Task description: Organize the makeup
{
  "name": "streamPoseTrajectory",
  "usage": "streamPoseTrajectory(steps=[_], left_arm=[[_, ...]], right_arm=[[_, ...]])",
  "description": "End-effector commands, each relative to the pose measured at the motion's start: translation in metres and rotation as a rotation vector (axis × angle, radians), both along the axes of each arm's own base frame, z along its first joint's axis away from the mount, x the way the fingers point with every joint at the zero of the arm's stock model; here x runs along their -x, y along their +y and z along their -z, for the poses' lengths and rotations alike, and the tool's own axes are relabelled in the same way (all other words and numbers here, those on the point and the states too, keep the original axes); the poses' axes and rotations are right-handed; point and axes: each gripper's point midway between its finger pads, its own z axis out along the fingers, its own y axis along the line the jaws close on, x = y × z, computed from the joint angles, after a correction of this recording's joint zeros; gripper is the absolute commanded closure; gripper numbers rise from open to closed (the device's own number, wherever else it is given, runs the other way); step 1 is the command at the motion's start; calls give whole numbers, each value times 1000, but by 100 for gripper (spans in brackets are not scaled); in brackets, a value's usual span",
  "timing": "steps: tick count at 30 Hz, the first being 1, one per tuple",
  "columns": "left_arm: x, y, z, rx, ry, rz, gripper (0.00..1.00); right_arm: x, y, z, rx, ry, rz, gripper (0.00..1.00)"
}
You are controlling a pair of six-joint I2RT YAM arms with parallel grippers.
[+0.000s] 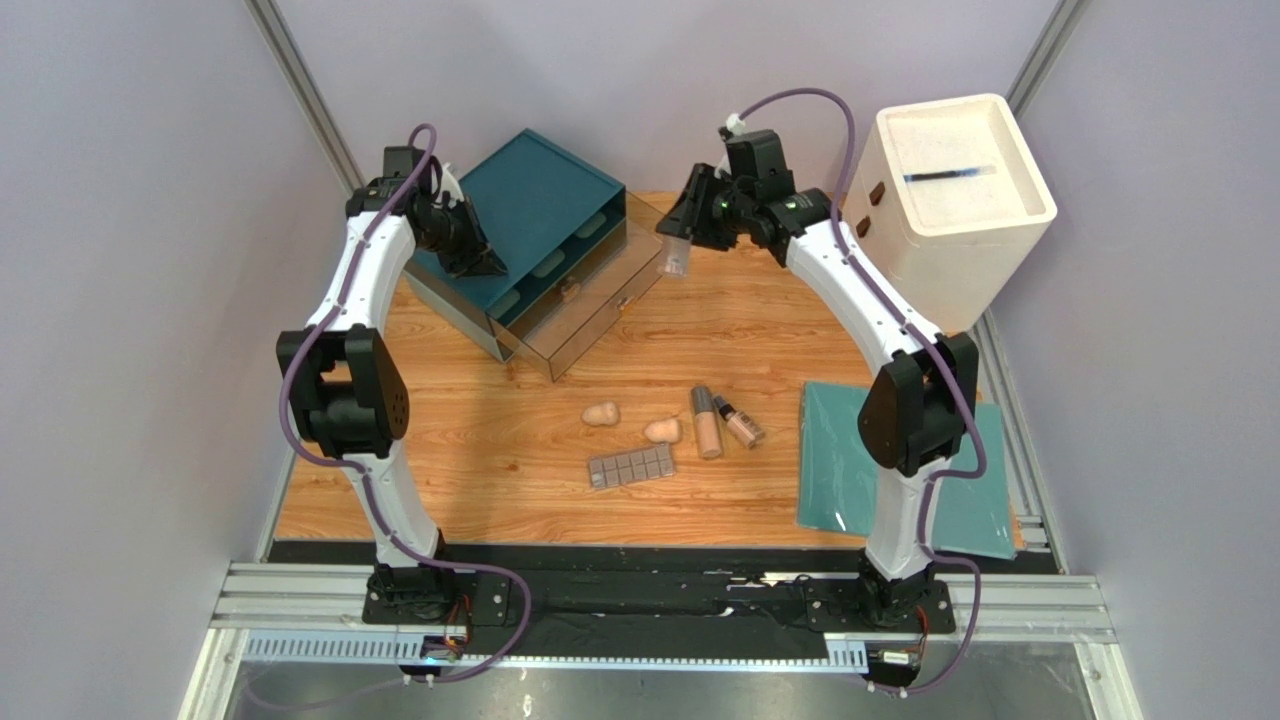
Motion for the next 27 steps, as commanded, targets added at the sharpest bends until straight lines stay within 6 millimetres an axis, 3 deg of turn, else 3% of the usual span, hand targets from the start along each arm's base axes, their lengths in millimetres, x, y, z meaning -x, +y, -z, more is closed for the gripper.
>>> streamPoseTrajectory(steps=[1, 3, 5, 6, 7, 13, 17, 20, 22, 23, 24, 27], left_arm=[[15, 5, 15, -26, 72, -4, 100], [15, 6, 16, -24, 74, -6, 100], [16, 5, 16, -24, 73, -3, 100], [15, 6, 16, -25, 72, -5, 100], [15, 5, 16, -26, 72, -2, 100], [11, 5, 13, -20, 63, -4, 100], [7, 4, 9, -11, 50, -3, 100], [5, 4, 7, -12, 44, -1, 100], [4, 3, 6, -8, 40, 2, 100], [4, 4, 6, -8, 40, 0, 100], [3, 3, 6, -7, 38, 3, 100], [3, 1, 5, 0, 36, 14, 100]], right_arm=[[-12, 69, -71, -175, -194, -104, 100], [-16, 90, -51, -170, -156, -138, 100], [-18, 104, -59, -202, -153, -160, 100], [-20, 114, -38, -200, -110, -172, 100], [-18, 120, -36, -214, -97, -186, 100], [-9, 138, 0, -193, -33, -189, 91], [-2, 141, 21, -169, 19, -207, 58], [-2, 139, 26, -157, 26, -200, 38], [-4, 138, 24, -156, 22, -193, 33], [-3, 138, 21, -158, 17, -192, 23], [-4, 138, 21, -159, 15, -192, 20], [-5, 135, 10, -150, -11, -184, 19]])
